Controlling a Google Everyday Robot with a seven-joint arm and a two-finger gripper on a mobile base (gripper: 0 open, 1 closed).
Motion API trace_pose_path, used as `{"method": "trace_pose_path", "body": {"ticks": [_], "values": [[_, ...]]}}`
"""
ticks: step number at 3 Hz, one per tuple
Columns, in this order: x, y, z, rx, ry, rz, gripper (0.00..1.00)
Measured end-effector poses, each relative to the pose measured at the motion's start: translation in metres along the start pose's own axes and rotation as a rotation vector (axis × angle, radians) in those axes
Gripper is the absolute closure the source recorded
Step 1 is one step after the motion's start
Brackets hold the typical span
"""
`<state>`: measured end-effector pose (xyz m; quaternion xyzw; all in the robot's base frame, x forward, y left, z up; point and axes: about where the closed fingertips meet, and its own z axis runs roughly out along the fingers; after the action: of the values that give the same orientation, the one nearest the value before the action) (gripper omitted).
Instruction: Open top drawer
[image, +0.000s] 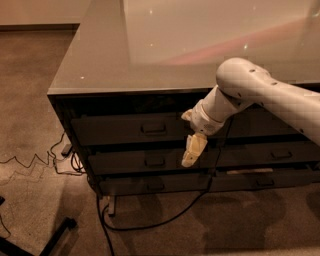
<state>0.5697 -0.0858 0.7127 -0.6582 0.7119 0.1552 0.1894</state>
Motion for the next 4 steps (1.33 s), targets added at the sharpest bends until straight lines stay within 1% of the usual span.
{"method": "trace_pose_path", "body": {"ticks": [1,2,3,4], "values": [[0.006,-0.018,0.022,0.051,-0.006,0.075,0.00],[-0.001,-0.035,0.037,0.134,0.026,0.090,0.00],[-0.010,-0.049,0.045,0.207,0.065,0.064,0.00],[-0.012,-0.061,0.053,0.242,0.105,0.048,0.00]]}}
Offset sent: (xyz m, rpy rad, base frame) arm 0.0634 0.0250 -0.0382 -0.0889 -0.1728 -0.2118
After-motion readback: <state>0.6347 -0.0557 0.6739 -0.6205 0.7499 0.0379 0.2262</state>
